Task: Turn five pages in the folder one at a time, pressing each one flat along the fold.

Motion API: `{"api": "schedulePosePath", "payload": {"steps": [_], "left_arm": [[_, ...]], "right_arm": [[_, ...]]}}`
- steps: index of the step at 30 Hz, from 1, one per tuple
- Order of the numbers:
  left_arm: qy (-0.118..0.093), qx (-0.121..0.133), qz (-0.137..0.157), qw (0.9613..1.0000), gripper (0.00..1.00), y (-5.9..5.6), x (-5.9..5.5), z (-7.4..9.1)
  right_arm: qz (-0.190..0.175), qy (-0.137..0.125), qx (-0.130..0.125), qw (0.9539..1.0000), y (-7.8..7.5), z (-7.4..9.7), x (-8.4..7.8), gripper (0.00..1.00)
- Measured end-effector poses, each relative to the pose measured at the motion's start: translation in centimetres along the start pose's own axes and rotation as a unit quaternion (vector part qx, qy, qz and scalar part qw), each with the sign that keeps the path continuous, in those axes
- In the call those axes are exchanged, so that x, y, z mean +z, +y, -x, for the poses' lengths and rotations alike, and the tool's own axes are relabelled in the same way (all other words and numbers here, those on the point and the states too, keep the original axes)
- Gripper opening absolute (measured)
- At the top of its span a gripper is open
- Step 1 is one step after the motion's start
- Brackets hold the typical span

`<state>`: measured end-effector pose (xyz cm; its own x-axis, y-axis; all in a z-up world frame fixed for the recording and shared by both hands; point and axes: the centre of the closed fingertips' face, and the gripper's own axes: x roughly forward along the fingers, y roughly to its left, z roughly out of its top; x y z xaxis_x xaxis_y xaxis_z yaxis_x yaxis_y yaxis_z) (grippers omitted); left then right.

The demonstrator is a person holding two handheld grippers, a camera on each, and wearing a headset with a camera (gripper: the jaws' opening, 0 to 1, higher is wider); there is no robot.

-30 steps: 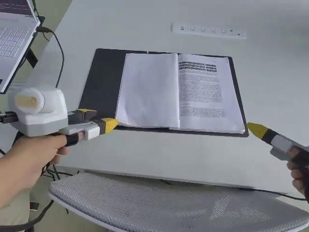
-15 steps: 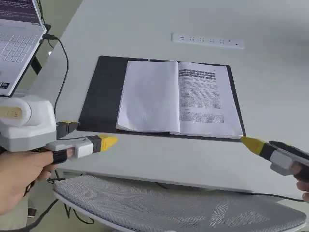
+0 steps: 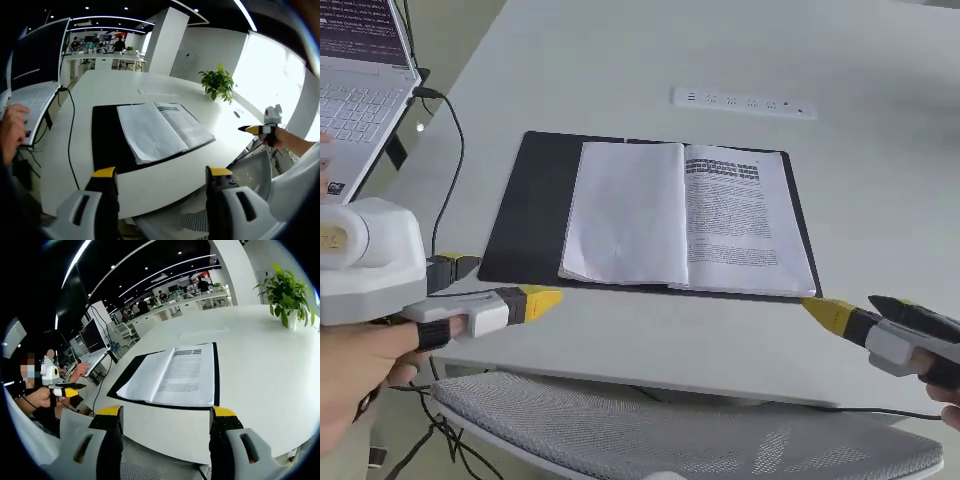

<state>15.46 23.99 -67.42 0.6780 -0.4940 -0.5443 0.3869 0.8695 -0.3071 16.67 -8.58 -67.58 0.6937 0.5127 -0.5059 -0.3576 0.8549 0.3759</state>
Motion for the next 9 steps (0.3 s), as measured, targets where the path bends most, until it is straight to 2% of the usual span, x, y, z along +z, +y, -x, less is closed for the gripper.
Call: {"api": "schedulePosePath", "payload": {"steps": [9], "left_arm": [[-0.004,0.002,0.003,1.0000,0.69,-0.03,-0.36,0.41]], "right_arm": [[-0.003,0.003,-0.004,1.0000,0.06,0.19,-0.52,0.68]]}}
